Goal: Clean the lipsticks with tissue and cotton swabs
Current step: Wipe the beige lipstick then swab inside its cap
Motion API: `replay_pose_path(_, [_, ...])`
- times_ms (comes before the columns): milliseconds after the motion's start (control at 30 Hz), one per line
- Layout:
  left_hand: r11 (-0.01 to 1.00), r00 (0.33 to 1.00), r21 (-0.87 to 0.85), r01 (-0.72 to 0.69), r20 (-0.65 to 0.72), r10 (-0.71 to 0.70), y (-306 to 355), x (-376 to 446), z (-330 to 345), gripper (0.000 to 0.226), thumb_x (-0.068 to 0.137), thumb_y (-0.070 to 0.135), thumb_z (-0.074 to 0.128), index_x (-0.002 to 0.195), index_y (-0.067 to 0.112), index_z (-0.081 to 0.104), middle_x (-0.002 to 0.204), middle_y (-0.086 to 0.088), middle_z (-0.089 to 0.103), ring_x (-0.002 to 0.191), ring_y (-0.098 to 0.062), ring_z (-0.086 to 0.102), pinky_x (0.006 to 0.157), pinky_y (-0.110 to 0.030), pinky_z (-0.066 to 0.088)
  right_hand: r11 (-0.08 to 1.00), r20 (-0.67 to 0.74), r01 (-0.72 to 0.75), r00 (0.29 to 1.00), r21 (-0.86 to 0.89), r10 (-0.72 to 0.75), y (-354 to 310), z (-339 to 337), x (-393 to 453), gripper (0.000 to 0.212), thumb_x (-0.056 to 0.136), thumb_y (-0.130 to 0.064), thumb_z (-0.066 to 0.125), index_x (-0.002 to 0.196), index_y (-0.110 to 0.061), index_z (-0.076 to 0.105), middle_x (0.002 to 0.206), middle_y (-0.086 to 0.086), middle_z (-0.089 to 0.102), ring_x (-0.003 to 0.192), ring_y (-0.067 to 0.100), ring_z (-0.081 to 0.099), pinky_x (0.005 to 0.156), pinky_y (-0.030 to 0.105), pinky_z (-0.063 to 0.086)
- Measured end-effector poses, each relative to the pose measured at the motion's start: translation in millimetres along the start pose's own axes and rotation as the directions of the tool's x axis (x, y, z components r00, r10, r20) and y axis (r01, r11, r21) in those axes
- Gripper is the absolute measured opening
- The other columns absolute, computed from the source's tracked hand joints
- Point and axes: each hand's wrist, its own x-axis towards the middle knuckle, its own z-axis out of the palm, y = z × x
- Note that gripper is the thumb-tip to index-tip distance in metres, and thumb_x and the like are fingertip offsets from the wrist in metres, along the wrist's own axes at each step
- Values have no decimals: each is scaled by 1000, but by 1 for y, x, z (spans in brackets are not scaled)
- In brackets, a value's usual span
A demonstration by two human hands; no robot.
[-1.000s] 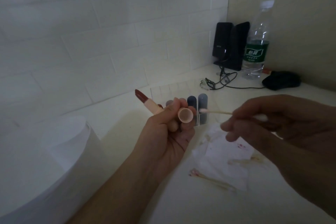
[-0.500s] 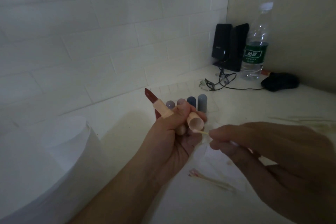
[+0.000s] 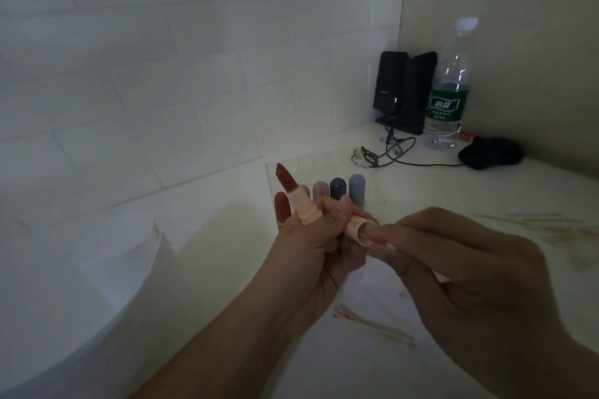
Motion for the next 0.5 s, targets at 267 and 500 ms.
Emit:
replay_pose_path(267, [991,1000,131,-10,-16,12,-4,0,0,20,83,13,58,64,12,65,59,-3,63,52,-9,60,52,-20,53,910,-71,120,984,-397,-161,0,-5,5,9,82,-17,69,77,-16,77,70,1,70,44,23,57,43,26,45])
replay_pose_path(500, [979,1000,200,-25,22,21,1,-2,-2,49,95,12,49,52,20,70,60,-1,64,54,-9,62,56,-20,54,956,-41,96,993,-277,-112,0,-4,3,23,87,-24,62,70,-16,76,66,-1,67,45,23,57,43,30,47])
